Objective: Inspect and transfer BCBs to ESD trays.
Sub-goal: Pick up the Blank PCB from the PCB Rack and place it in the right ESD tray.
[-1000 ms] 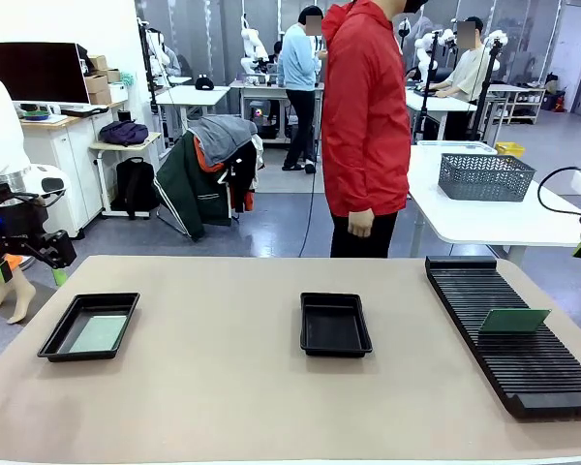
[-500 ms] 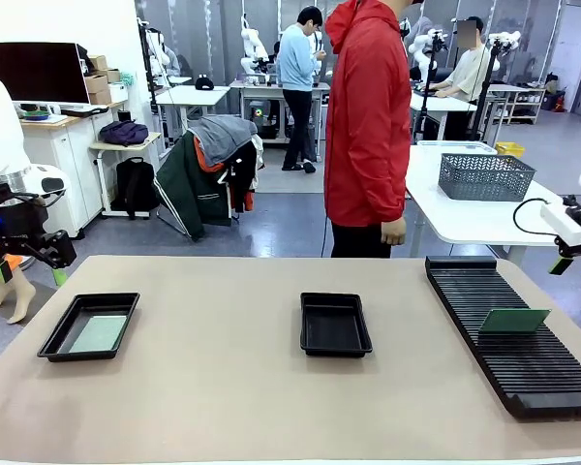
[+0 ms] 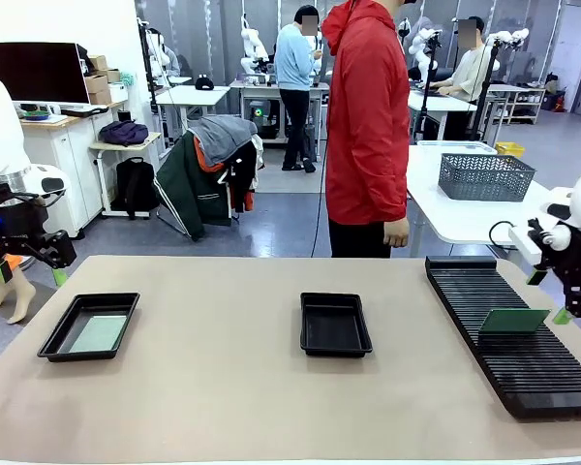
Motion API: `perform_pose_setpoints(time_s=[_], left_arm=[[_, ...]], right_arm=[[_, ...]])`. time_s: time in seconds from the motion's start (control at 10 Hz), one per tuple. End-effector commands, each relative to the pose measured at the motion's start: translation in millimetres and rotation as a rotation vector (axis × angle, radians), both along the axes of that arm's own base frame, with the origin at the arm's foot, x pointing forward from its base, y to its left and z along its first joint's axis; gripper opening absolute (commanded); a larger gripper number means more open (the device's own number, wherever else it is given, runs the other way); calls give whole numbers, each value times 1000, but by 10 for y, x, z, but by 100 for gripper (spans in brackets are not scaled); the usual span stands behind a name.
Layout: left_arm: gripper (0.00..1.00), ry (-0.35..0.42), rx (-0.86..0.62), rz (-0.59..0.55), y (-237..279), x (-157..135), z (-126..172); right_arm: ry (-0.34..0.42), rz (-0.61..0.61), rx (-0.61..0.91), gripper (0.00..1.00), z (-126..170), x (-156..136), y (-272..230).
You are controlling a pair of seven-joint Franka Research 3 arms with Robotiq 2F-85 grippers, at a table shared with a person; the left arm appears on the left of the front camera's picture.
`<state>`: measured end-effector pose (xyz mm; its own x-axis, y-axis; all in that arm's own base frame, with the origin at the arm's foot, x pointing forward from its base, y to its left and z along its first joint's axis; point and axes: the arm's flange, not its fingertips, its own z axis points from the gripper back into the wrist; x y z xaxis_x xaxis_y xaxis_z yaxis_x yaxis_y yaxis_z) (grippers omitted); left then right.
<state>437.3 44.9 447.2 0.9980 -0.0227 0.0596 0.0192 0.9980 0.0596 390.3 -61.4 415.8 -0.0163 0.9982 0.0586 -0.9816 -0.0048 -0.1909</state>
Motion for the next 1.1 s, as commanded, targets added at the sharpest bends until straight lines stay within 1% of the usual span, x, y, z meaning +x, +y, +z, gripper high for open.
perform_pose_setpoints(time_s=[0.0, 0.5, 1.0], left_arm=[[100, -4, 0, 2, 6, 5, -19], [100, -4, 0, 2, 6, 5, -19], [100, -4, 0, 2, 6, 5, -19]], right_arm=[[-10, 2, 19, 100, -244, 60, -13], [-6, 10, 67, 100, -543, 269, -91], [-7, 3, 93, 100, -694, 376, -123]])
